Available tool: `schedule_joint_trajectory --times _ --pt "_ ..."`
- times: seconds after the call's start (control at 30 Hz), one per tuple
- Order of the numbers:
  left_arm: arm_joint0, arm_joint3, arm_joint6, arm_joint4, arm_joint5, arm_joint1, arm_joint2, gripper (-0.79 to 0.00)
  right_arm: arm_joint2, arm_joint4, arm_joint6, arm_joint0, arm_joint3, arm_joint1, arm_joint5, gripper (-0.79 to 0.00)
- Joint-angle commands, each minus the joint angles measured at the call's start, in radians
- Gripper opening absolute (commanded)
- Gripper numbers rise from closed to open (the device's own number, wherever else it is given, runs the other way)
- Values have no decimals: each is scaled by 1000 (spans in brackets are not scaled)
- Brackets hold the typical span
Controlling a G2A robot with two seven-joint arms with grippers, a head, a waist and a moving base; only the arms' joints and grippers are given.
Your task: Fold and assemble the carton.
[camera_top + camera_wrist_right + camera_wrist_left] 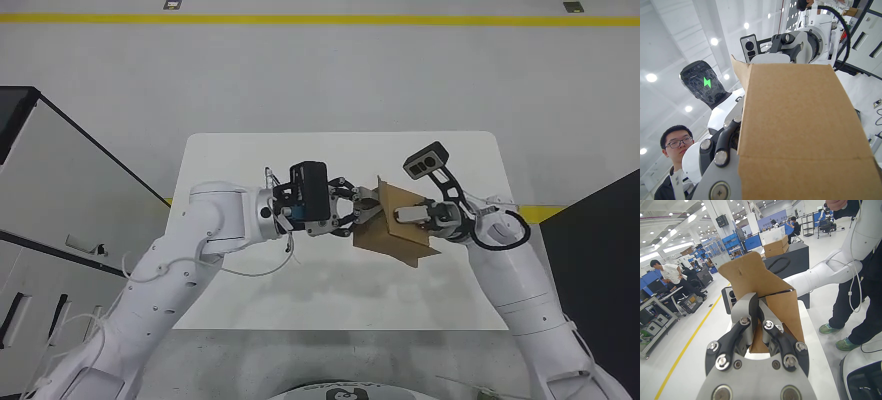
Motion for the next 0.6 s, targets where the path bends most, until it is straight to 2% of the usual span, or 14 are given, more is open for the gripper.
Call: schedule_joint_trajectory --times 0.0,0.23,0.27,0.3,0.33,0.37,0.57 --pt "-1 1 -1 1 3 -1 1 -785 1 0 0 -2 0 0 0 -785" --pt "3 -8 -14 9 16 1 -16 -785 20 -3 0 -16 1 6 -4 -785" --pt "5 -8 -14 9 16 1 -22 -650 26 -3 0 -18 1 7 -5 -785" --pt "5 -9 -19 14 16 3 -30 -425 31 -6 0 -21 2 8 -4 -785" --pt "7 -13 -22 17 13 4 -37 -71 38 -9 0 -23 2 10 -4 -785" --pt "8 -16 -22 18 9 6 -45 0 44 -10 0 -26 3 12 -3 -785" --pt "25 -34 -53 17 -13 17 -101 0 76 -22 0 -36 -1 22 -1 -785"
